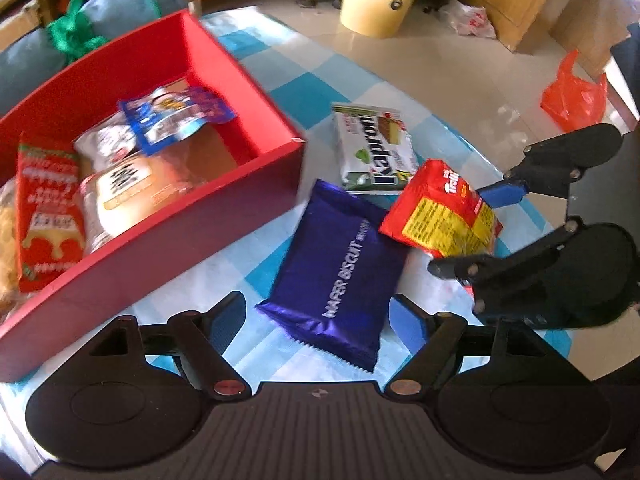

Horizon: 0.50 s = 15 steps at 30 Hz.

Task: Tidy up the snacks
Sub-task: 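Grasp the Trolli bag with the right tool while the left tool grasps the purple wafer pack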

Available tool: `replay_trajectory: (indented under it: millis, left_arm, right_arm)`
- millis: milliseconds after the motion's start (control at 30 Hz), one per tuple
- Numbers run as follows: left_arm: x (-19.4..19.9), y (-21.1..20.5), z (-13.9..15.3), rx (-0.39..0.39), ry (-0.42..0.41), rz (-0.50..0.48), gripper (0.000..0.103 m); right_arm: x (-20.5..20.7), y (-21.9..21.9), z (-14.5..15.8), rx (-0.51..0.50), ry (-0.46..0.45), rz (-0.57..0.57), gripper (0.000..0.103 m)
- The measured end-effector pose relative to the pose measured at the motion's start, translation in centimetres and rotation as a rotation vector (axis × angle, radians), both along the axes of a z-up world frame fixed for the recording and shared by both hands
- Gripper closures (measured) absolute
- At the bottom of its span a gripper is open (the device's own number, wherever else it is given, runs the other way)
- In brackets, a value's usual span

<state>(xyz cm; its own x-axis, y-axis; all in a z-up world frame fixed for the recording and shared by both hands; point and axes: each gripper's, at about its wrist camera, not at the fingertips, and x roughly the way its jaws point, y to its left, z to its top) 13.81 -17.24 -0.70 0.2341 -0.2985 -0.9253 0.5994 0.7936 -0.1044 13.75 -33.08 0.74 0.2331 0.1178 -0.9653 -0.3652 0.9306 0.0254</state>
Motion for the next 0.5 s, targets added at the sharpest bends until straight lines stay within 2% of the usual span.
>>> replay_trajectory:
  millis: [200,333,500]
  left_arm:
    - [0.8,-2.9,-1.2,0.058,-0.037,-0.093,0.019]
    - [1.8,-3.7,-1.9,0.07,-0.026,-0.116,0.017]
    - [1.0,-3.9,-2.0,0.111,-0.057,-0.189,0.018]
  right_arm:
    - [-0.4,-0.7,-0.1,0.024,0.021,-0.007,0.051]
    - [-0.1,-1.2,-0.3,0.035,0.024,-0.012,0.05]
    - [-0.3,-1.8,0.0,0.036,0.024,-0.025,0.048]
